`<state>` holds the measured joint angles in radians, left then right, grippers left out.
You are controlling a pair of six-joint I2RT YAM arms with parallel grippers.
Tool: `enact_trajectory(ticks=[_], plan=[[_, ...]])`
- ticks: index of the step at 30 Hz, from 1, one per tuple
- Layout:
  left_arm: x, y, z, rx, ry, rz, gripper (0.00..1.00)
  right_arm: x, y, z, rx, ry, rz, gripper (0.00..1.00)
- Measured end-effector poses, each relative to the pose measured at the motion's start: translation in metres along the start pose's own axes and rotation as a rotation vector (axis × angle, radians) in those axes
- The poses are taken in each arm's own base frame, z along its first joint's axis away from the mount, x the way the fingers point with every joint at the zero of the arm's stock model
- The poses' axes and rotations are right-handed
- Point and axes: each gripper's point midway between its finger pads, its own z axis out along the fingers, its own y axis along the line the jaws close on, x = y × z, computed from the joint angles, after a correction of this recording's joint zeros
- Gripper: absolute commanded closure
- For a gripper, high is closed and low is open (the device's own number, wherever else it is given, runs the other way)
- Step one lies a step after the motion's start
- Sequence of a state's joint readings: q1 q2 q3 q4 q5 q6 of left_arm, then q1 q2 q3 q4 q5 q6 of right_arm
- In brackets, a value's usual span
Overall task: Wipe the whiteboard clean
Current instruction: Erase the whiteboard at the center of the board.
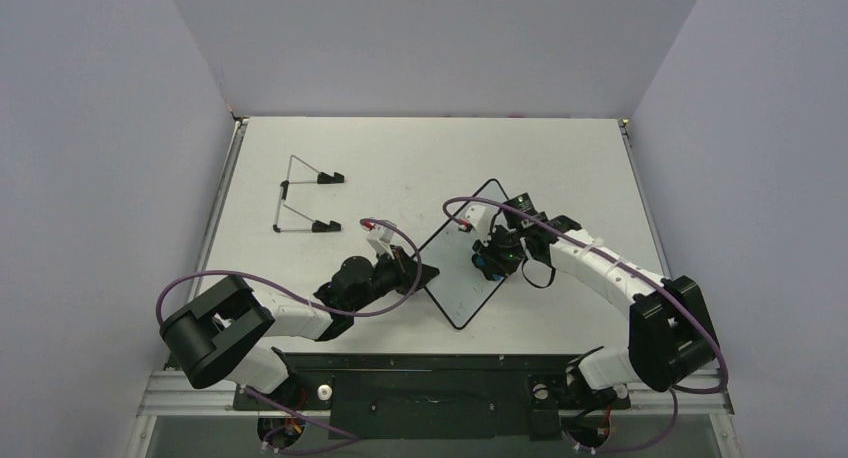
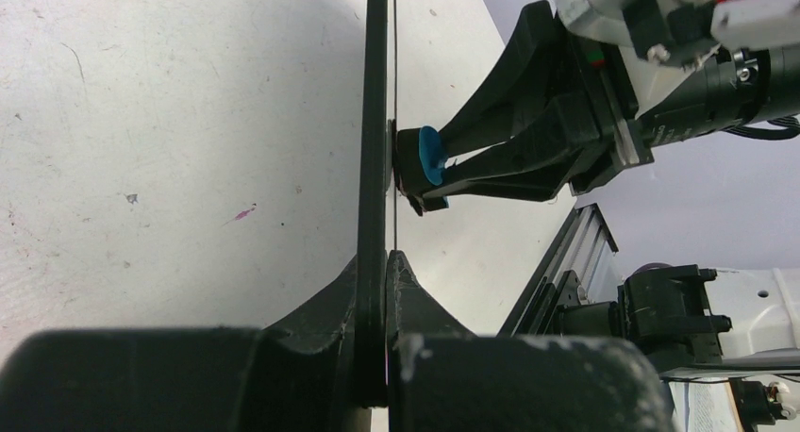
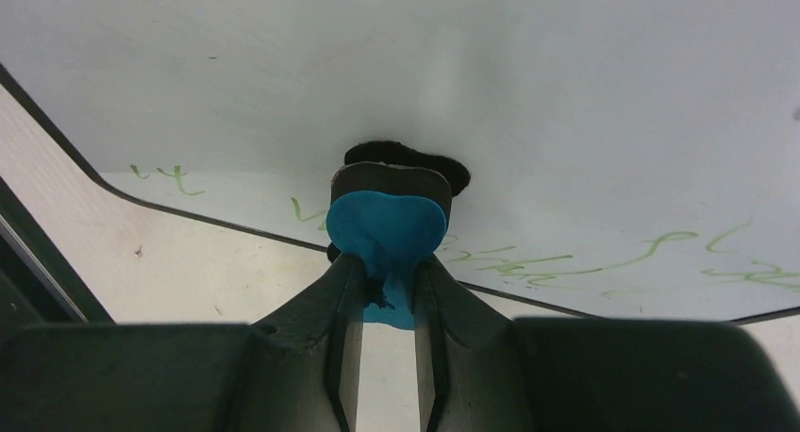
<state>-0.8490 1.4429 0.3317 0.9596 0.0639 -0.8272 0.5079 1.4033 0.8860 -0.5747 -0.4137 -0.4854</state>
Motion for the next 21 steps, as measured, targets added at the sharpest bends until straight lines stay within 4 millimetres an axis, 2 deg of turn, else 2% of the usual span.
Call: enact_trajectory(ticks=[3,6,12,18,21], plan=[[0.003,-0.002,-0.001,0.013,0.014,0.001,1.00,-0.001,-0.022,-0.010,0.068,-0.042,0.078,1.00],[0.007,-0.005,-0.001,0.026,0.031,0.001,1.00,-0.006,-0.046,-0.029,0.148,-0.114,0.142,1.00],[0.009,-0.007,-0.002,0.037,0.043,0.001,1.00,-0.021,-0.062,-0.056,0.226,-0.223,0.175,1.00],[0.009,-0.007,-0.002,0.038,0.044,0.001,1.00,-0.012,-0.066,-0.041,0.229,-0.175,0.212,1.00],[0.010,-0.007,-0.002,0.040,0.047,0.002,1.00,-0.011,-0.060,-0.033,0.208,-0.149,0.196,1.00]])
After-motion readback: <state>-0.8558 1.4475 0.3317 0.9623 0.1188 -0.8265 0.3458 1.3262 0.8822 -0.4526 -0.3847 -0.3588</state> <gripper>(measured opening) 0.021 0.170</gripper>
